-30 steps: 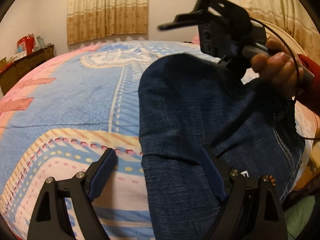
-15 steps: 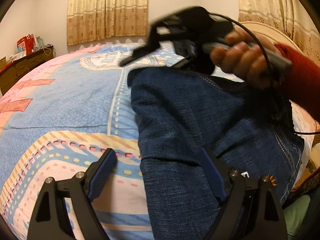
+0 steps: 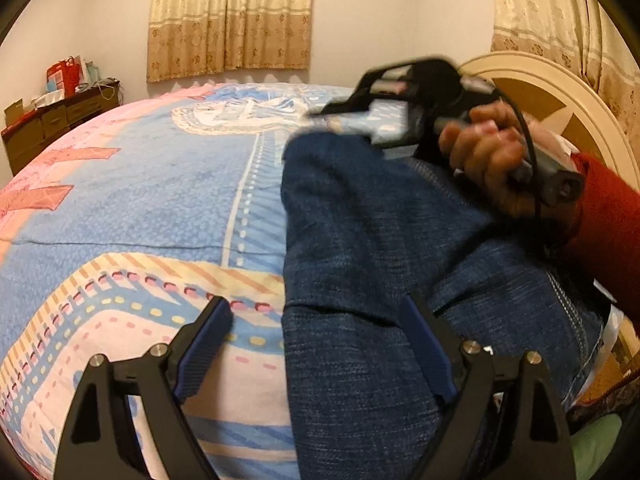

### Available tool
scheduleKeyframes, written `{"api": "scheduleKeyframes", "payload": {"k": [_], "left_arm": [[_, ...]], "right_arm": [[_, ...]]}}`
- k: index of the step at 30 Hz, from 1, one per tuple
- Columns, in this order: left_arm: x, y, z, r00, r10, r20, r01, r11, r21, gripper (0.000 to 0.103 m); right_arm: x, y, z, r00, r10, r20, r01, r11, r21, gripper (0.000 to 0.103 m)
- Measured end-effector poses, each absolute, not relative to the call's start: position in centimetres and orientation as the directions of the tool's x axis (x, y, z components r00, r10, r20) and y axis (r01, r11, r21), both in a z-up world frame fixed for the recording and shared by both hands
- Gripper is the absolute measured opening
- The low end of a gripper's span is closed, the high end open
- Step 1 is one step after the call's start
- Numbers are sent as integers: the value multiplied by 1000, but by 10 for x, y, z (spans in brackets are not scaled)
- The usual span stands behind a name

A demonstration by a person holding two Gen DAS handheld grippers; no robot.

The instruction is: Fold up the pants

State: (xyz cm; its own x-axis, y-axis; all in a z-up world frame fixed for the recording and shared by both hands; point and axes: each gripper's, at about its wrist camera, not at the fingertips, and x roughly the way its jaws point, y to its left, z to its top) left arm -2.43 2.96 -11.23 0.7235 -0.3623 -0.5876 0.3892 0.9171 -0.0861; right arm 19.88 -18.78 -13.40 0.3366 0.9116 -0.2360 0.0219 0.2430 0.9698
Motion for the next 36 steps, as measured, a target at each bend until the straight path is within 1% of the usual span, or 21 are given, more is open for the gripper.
{"api": "scheduleKeyframes", "payload": {"k": [1,3,4,5,7,9,11,12,13,14,15,16,19,20,22,24,26,28,29,31,36], "left_arm": [[-26,30,-113,724,-361,-587,388,918,-86,90],[-25,31,-114,725,-362,-585,387,918,-88,91],[-25,32,-114,726,-363,-584,386,918,-91,92],[-24,32,-114,728,-362,-582,384,919,-92,94],[-24,32,-114,732,-356,-580,376,922,-90,96],[-23,33,-115,734,-350,-582,370,925,-89,97],[-21,32,-114,733,-345,-587,365,927,-89,99],[-20,32,-114,732,-339,-591,359,929,-88,99],[-18,32,-113,733,-334,-592,354,931,-87,100],[-18,34,-113,735,-329,-593,342,935,-94,101],[-16,35,-113,734,-329,-594,337,936,-101,101],[-15,36,-113,727,-330,-601,332,936,-113,102],[-18,37,-113,721,-318,-616,330,939,-97,103],[-19,38,-111,719,-316,-619,333,938,-92,103],[-21,41,-107,726,-312,-613,338,938,-78,103],[-20,43,-100,738,-291,-609,331,942,-49,103],[-16,46,-90,751,-274,-600,323,946,-28,103],[-7,50,-75,759,-288,-584,320,946,-52,103],[-1,53,-65,761,-309,-570,322,943,-81,103],[14,54,-51,754,-335,-565,319,939,-131,103],[54,33,-42,686,-328,-649,276,943,-184,103]], "right_arm": [[197,-210,-111,434,863,-260,-39,307,951,20],[188,-242,-77,535,801,-268,-97,374,922,20],[180,-247,-55,555,776,-300,-136,440,888,20],[173,-242,-38,535,776,-334,-181,492,852,20],[158,-220,-23,461,802,-380,-256,530,808,20],[139,-175,-21,317,831,-457,-355,550,756,20],[129,-137,-28,241,808,-537,-436,585,684,20],[127,-130,-35,221,799,-560,-448,593,669,20],[135,-122,-50,198,778,-596,-419,617,666,13],[151,-118,-69,200,745,-636,-356,660,661,0],[166,-124,-84,209,735,-646,-305,676,671,0],[178,-133,-93,220,775,-592,-273,632,725,0],[201,-156,-106,329,730,-599,-177,671,721,0],[200,-165,-101,378,683,-626,-151,712,686,5],[186,-186,-80,422,761,-492,-211,611,763,5],[164,-202,-56,468,775,-425,-264,582,769,5],[133,-230,-31,529,756,-386,-311,596,740,5],[94,-260,-11,607,706,-364,-319,636,703,5],[81,-258,-8,632,686,-360,-311,650,693,5],[40,-292,-3,713,610,-345,-265,690,674,5],[-36,-327,-19,835,409,-368,-96,767,634,5]]}}
